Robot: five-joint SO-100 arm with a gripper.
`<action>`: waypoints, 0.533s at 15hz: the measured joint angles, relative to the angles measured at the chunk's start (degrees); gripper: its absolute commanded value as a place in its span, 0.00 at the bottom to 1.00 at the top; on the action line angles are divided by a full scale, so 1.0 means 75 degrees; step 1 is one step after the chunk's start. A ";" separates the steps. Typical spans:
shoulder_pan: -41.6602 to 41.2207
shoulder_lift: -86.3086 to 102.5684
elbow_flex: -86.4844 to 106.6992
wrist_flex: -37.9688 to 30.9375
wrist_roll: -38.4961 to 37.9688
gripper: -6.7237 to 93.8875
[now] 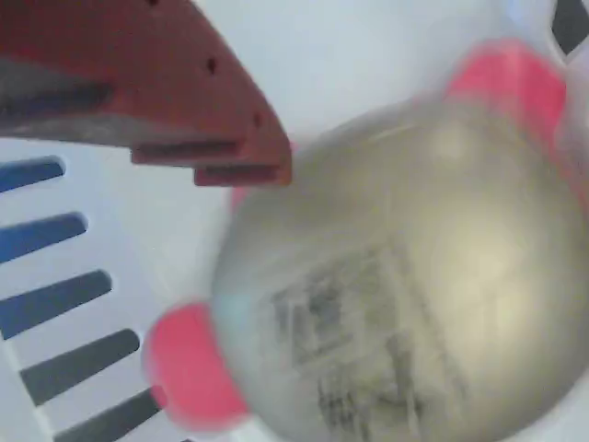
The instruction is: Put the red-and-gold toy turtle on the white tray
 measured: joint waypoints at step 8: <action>0.0082 0.0504 0.0000 0.0000 0.0293 0.10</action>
